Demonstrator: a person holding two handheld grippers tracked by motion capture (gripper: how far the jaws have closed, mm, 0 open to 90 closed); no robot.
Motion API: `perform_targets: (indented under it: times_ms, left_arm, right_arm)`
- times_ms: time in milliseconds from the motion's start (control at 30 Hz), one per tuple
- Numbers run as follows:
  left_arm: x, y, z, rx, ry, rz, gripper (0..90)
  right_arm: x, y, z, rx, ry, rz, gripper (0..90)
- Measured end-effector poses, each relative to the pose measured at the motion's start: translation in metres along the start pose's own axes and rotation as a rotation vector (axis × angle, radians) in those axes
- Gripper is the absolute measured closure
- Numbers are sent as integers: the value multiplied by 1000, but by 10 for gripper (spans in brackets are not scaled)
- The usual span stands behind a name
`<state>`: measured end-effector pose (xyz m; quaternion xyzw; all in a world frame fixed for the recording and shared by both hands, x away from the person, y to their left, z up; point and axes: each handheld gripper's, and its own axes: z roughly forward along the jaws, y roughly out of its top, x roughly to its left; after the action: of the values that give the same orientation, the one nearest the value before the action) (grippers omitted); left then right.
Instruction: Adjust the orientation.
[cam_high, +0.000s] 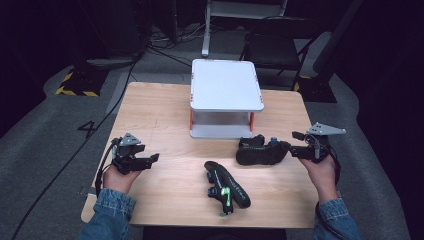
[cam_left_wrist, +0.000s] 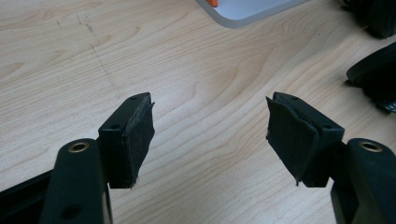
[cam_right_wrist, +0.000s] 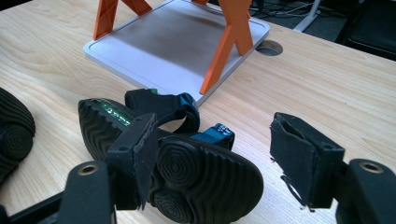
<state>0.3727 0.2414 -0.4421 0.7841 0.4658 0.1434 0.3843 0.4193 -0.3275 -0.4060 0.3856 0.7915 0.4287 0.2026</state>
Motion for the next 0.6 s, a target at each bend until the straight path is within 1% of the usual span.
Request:
perform_targets:
  times_ms: [100,133,167,200,267,333,367,400,433,467,533,600]
  left_arm:
    - [0,0,-1,-1,3,-5,328]
    - [1,0,-2,-6,3,-14,328]
    - [1,0,-2,-6,3,-14,329]
    - [2,0,-2,-14,8,-16,329]
    - [1,0,-2,-14,9,-21,332]
    - [1,-1,-2,-9,9,-15,334]
    - [1,-1,-2,-9,9,-15,336]
    - [1,-2,-3,-11,8,-15,338]
    - [1,-2,-3,-14,5,-18,340]
    - [1,-3,-4,-14,3,-19,343]
    - [1,-5,-7,-17,2,-19,349]
    - [1,-7,-9,-21,6,-18,350]
  right_arm:
    - [2,0,0,3,0,-6,327]
    - [4,1,1,9,1,-8,331]
    - [5,2,2,9,2,-2,335]
    - [7,3,3,14,6,8,344]
    - [12,5,6,29,10,9,372]
    - [18,7,11,38,2,10,398]
    - [18,7,11,38,2,10,398]
    - [24,9,17,43,19,22,461]
    - [27,10,21,52,12,15,500]
    - [30,11,24,62,6,1,519]
    - [36,12,30,73,6,-32,541]
    - [40,14,34,77,13,-46,562]
